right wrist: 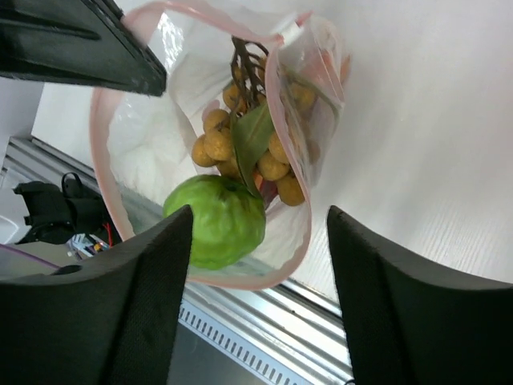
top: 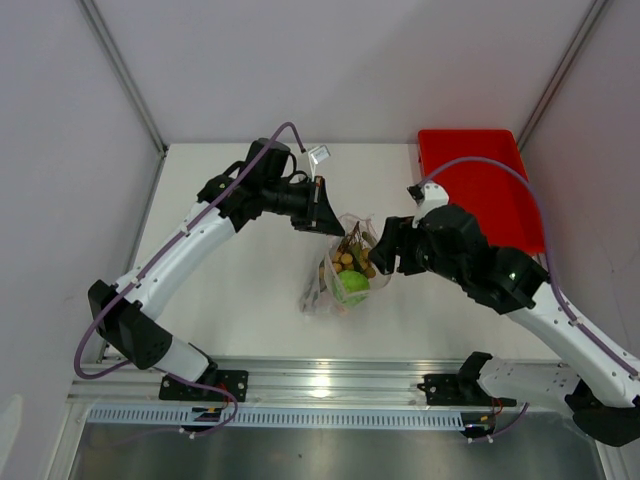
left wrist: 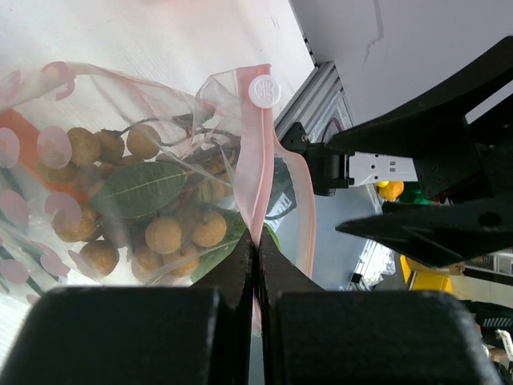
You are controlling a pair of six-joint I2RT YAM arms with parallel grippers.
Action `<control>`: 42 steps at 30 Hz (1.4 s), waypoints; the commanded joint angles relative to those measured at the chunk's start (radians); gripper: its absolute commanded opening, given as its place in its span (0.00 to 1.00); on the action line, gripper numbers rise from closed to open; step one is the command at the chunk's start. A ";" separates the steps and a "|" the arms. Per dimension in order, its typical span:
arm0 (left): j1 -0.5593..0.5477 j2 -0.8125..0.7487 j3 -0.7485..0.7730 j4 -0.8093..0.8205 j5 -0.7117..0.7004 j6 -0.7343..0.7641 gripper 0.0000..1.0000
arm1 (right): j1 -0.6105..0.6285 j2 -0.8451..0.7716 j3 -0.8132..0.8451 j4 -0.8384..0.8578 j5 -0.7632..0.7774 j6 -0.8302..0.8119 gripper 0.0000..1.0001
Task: Place the food in the zip-top bag and seal the zipper
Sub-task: Place the fake fruit in the zipper food storage bag, then adjust the zipper food storage bag at the center of the board.
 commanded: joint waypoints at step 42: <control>-0.066 -0.014 0.066 -0.107 -0.155 0.086 0.00 | 0.038 -0.011 -0.096 0.150 -0.127 0.142 0.00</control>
